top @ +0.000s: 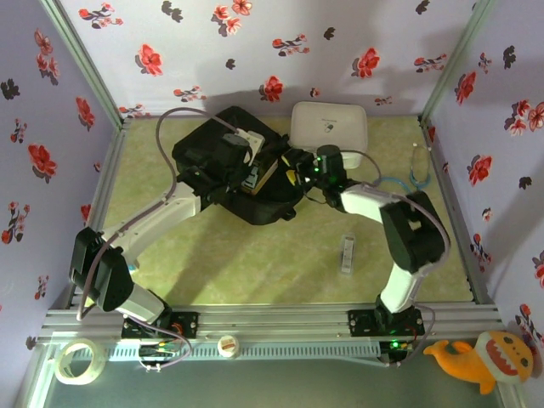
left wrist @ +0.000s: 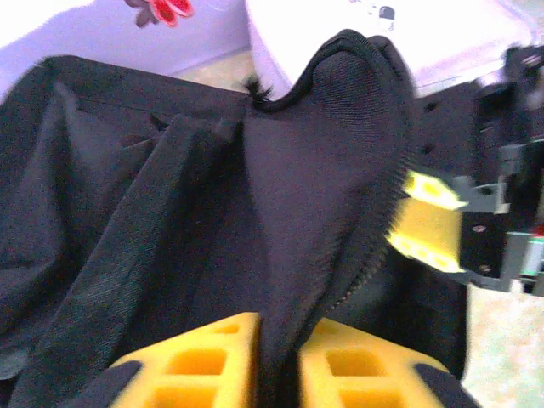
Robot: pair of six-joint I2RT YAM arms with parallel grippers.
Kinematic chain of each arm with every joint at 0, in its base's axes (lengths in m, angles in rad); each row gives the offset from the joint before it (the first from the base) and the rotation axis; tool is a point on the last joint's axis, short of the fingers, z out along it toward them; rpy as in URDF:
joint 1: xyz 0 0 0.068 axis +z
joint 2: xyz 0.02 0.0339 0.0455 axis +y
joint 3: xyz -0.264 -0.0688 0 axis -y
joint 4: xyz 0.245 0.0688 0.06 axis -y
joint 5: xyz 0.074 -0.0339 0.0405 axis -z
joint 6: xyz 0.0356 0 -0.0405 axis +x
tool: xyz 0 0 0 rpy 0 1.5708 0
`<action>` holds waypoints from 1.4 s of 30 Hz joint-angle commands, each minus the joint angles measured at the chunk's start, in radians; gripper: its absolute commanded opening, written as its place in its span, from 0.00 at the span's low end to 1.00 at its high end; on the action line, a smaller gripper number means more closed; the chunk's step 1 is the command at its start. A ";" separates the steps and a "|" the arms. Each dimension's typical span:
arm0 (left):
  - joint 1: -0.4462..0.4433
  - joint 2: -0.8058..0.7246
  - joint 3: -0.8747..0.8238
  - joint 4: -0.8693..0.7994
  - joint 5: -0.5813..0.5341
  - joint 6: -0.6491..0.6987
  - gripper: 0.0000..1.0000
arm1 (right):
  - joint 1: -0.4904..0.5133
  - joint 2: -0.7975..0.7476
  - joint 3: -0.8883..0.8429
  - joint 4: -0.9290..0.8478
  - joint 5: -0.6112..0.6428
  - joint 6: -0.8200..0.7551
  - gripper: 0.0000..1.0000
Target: Pack the student bag
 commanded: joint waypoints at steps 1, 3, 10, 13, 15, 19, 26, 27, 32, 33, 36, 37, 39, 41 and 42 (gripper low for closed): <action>0.009 -0.028 -0.006 0.020 0.139 -0.009 0.31 | -0.005 -0.149 -0.064 -0.195 0.132 -0.131 0.63; 0.010 -0.024 -0.013 -0.008 0.177 -0.016 0.42 | -0.013 -0.235 -0.095 -0.315 0.217 -0.182 0.66; 0.043 -0.071 -0.071 -0.044 0.196 -0.105 0.71 | -0.042 -0.414 -0.132 -0.498 0.338 -0.264 0.70; 0.089 -0.124 -0.120 -0.016 0.195 -0.186 0.79 | -0.042 -0.448 -0.107 -0.543 0.363 -0.306 0.71; 0.134 -0.161 -0.165 0.004 0.193 -0.265 0.81 | -0.039 -0.452 -0.086 -0.560 0.367 -0.329 0.72; 0.257 -0.216 -0.263 0.010 0.194 -0.470 0.81 | -0.015 -0.440 -0.046 -0.586 0.374 -0.366 0.73; 0.456 -0.233 -0.486 0.161 0.334 -0.800 0.79 | 0.053 -0.413 0.005 -0.607 0.413 -0.400 0.76; 0.479 -0.218 -0.520 0.230 0.377 -0.838 0.78 | 0.061 -0.411 0.009 -0.608 0.414 -0.401 0.76; 0.545 -0.103 -0.583 0.503 0.485 -0.971 0.67 | 0.083 -0.402 0.017 -0.608 0.413 -0.398 0.76; 0.548 -0.077 -0.579 0.538 0.486 -0.979 0.67 | 0.087 -0.402 0.018 -0.608 0.413 -0.398 0.76; 0.551 -0.010 -0.553 0.605 0.492 -0.989 0.65 | 0.097 -0.399 0.020 -0.611 0.413 -0.398 0.76; 0.552 0.010 -0.542 0.608 0.492 -0.988 0.64 | 0.099 -0.402 0.020 -0.611 0.413 -0.397 0.76; 0.552 0.057 -0.511 0.597 0.492 -0.992 0.55 | 0.102 -0.403 0.017 -0.614 0.416 -0.396 0.76; 0.553 0.091 -0.491 0.588 0.492 -0.998 0.47 | 0.105 -0.407 0.019 -0.622 0.420 -0.397 0.76; 0.552 0.102 -0.486 0.591 0.492 -1.000 0.40 | 0.107 -0.411 0.022 -0.630 0.421 -0.401 0.76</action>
